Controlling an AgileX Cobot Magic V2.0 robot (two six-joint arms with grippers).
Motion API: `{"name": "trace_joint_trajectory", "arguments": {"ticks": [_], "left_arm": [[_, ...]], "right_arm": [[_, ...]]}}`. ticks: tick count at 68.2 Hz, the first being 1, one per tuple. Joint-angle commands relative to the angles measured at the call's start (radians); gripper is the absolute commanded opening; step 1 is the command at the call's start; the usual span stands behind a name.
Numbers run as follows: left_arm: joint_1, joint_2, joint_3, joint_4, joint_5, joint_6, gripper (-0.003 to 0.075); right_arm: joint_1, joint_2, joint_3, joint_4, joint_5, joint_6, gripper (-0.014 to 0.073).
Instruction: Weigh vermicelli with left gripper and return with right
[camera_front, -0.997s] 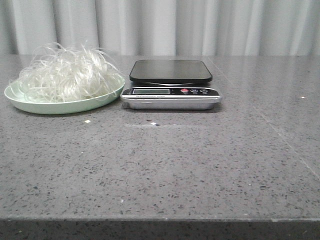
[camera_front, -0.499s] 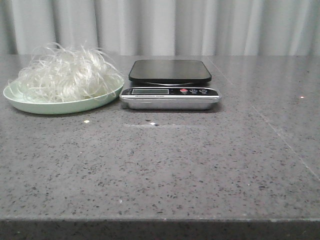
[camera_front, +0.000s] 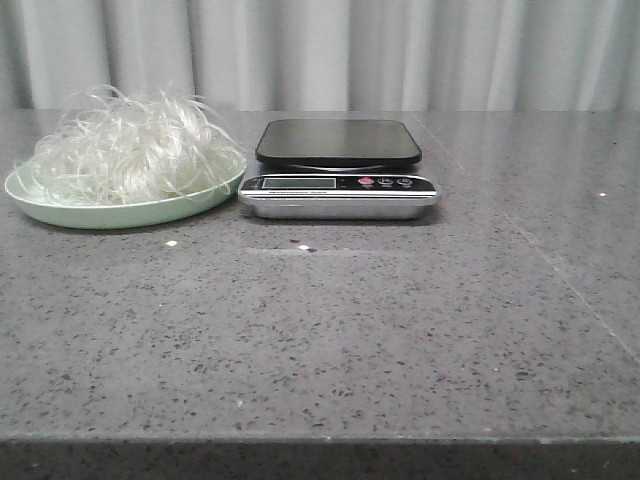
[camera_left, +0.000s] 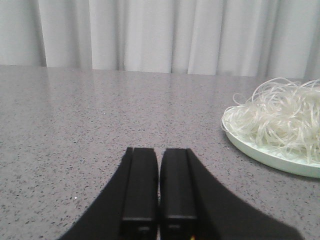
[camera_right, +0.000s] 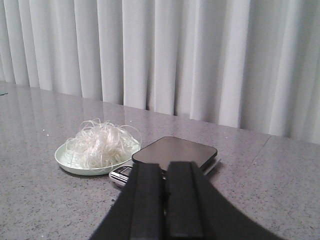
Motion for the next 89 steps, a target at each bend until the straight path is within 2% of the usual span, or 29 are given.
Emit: {"name": "trace_joint_trajectory", "arguments": {"ticks": [1, 32, 33, 41, 47, 59, 70, 89], "left_arm": [[0.004, -0.022, 0.008, -0.022, -0.086, -0.026, 0.0127], [0.004, -0.022, 0.008, -0.024, -0.086, -0.026, 0.0127], [0.004, -0.022, 0.008, -0.024, -0.086, -0.026, 0.0127], [0.004, -0.022, 0.008, -0.024, -0.086, -0.026, 0.0127], [0.004, -0.022, 0.008, -0.024, -0.086, -0.026, 0.0127], [0.004, -0.022, 0.008, -0.024, -0.086, -0.026, 0.0127], [0.004, -0.02, 0.008, -0.024, -0.086, -0.026, 0.0127], [0.004, -0.02, 0.008, -0.024, -0.086, -0.026, 0.0127]], "right_arm": [[-0.005, -0.007, -0.024, -0.011, -0.082, -0.011, 0.0158], [-0.005, -0.007, -0.024, -0.011, -0.082, -0.011, 0.0158], [-0.286, -0.006, 0.063, -0.064, -0.117, -0.011, 0.0158], [-0.437, -0.007, 0.127, -0.057, -0.122, -0.011, 0.0158], [-0.5, -0.007, 0.184, -0.057, -0.126, -0.011, 0.0158], [-0.517, -0.015, 0.286, -0.015, -0.162, -0.009, 0.0158], [-0.517, -0.015, 0.282, 0.004, -0.136, -0.008, 0.0158], [-0.519, -0.015, 0.282, 0.012, -0.231, -0.008, 0.0158]]}}
